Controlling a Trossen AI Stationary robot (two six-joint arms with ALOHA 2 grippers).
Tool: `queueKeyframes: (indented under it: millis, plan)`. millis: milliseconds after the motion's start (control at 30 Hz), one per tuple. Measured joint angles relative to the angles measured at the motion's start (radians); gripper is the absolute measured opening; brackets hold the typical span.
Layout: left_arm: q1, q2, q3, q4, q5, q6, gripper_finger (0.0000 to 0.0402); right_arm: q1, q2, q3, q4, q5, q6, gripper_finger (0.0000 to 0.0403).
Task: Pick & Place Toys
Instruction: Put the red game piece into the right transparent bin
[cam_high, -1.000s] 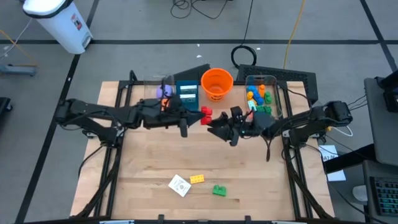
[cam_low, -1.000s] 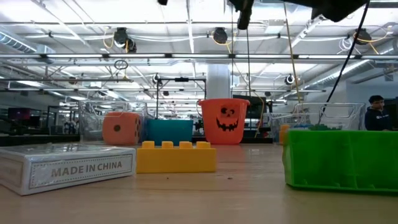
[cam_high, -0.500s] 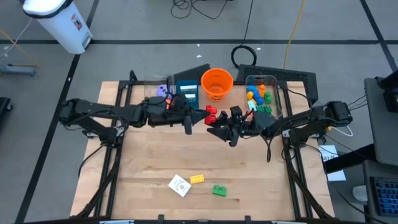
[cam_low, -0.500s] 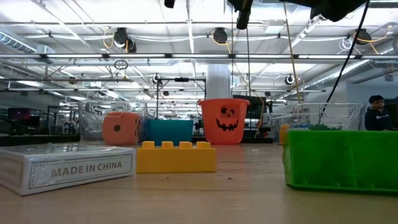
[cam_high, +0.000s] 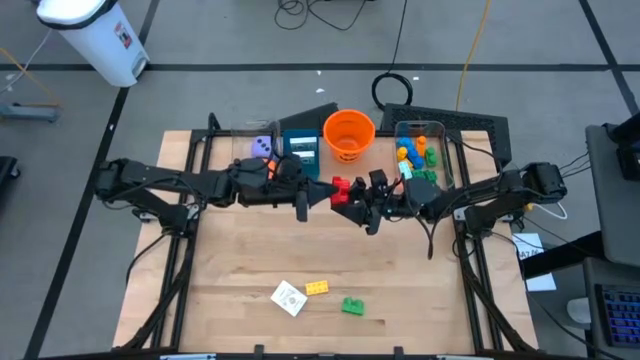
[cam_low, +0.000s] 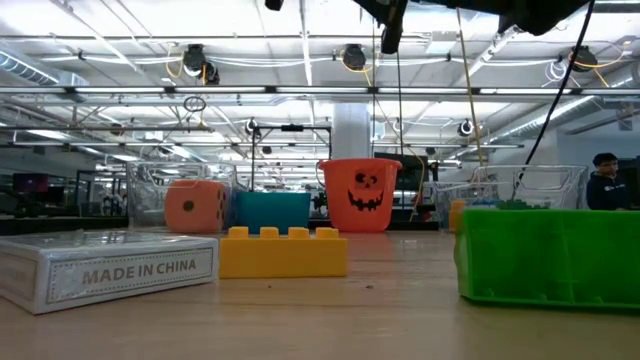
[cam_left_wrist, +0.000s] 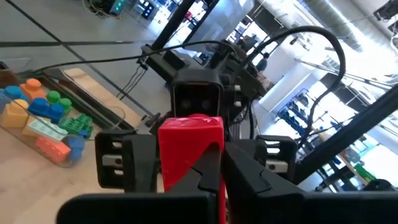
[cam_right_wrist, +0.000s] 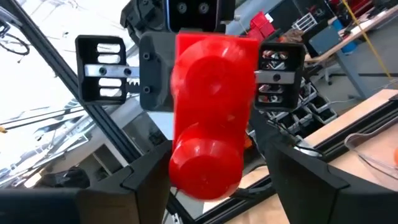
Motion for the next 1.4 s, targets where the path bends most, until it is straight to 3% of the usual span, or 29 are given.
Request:
queueKeyframes:
  millis: [667, 1067, 1233, 1400]
  plan:
    - [-0.008, 0.000, 0.000, -0.013, -0.002, -0.005, 0.0013, -0.017, 0.000, 0.000, 0.048, -0.006, -0.018, 0.0239]
    - [-0.007, 0.000, 0.000, -0.032, -0.001, -0.009, 0.0020, -0.017, 0.000, 0.000, 0.043, -0.007, -0.018, 0.0138]
    - [-0.007, 0.000, 0.000, -0.032, 0.006, -0.033, 0.0040, -0.017, 0.000, 0.000, 0.041, -0.008, -0.018, 0.0137]
    - [0.015, 0.000, -0.001, -0.005, 0.103, -0.010, 0.0055, -0.016, 0.000, 0.000, 0.048, -0.012, -0.019, 0.0142]
